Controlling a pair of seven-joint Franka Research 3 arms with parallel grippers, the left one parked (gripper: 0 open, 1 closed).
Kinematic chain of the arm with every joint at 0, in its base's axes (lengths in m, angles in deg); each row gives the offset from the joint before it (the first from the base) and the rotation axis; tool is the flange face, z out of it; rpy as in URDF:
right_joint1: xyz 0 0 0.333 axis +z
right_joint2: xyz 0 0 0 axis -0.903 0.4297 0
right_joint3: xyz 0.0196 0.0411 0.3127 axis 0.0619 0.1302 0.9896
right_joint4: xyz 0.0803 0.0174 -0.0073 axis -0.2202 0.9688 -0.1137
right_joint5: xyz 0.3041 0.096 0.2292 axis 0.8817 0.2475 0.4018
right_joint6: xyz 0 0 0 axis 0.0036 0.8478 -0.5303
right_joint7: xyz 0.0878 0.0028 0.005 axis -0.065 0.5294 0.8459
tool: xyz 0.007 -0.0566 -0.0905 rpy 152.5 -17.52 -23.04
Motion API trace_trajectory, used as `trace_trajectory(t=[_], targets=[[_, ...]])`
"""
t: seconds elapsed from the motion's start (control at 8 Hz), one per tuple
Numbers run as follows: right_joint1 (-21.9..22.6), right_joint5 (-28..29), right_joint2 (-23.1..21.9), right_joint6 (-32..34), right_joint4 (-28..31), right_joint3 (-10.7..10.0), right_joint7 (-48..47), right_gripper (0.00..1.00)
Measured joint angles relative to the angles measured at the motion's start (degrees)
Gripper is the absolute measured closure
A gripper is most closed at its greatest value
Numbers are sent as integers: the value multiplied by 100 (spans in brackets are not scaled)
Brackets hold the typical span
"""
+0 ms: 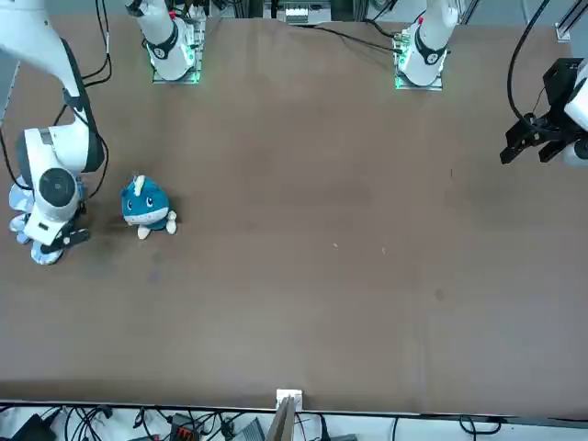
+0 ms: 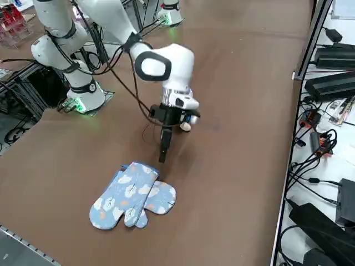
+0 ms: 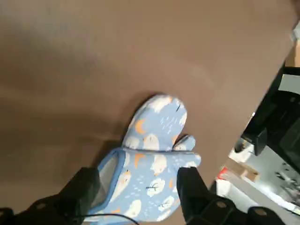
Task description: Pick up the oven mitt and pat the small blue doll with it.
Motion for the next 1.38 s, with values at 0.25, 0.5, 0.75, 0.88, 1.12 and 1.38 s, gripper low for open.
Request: trace_trajectory(t=[0.25, 0.5, 0.75, 0.88, 1.12, 1.38], targets=[[3, 941, -161, 534, -607, 168, 404, 0], [3, 2225, -257, 1196, -1278, 225, 799, 0], [5, 3086, -513, 1780, -1586, 279, 880, 0], [8, 3461, -641, 2163, -1777, 335, 885, 0], [20, 4124, -827, 3102, -2423, 379, 885, 0], [22, 4590, -1029, 3753, -2957, 414, 887, 0]])
